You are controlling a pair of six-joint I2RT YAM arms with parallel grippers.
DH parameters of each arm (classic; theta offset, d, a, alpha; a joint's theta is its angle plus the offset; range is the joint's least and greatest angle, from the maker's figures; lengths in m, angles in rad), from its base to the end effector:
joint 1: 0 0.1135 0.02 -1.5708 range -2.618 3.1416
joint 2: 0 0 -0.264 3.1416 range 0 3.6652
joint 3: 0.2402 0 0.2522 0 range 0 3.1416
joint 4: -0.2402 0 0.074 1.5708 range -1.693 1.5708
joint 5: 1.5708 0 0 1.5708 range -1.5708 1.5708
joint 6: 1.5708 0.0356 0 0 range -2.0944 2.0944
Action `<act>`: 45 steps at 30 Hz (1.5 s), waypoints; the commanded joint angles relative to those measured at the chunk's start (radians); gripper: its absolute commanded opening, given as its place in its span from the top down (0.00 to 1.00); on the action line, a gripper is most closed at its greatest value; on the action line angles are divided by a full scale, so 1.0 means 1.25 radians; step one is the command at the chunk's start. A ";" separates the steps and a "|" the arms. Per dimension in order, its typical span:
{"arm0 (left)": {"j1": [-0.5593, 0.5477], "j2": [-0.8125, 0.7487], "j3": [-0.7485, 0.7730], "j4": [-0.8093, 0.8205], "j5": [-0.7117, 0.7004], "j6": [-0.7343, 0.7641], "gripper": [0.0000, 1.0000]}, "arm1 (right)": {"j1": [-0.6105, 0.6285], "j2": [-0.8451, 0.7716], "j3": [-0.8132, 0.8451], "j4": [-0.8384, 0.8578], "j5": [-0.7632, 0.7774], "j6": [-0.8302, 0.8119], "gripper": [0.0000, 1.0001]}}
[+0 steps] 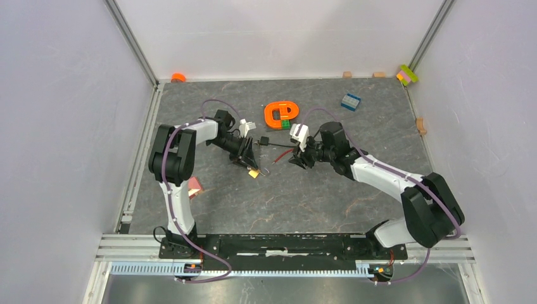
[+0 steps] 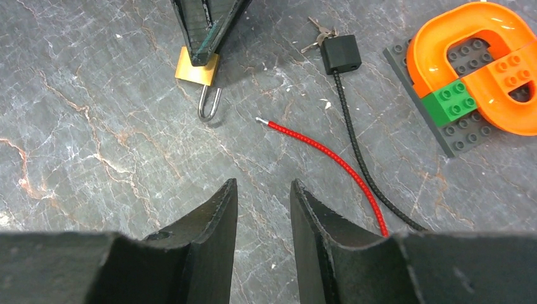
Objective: Unlock with the key
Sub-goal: Place the lock at the center of the board, then reset both arms
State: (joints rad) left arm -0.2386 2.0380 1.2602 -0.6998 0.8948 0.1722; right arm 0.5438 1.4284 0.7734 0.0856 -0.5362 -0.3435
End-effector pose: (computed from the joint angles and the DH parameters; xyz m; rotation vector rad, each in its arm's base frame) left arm 0.3476 -0.1131 0.1242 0.6281 2.7094 -1.3379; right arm 0.2486 0.1715 0.2168 -1.1885 1.7642 0.6901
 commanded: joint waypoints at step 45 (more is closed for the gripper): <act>0.097 -0.955 -0.423 0.512 -0.688 -0.115 0.00 | -0.284 -0.452 -0.159 -0.060 0.335 0.033 0.02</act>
State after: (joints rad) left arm -0.1192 0.9249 0.7334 -0.1123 0.0448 0.0879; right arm 0.1932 0.9138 0.5655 0.0338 -0.2001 -0.3210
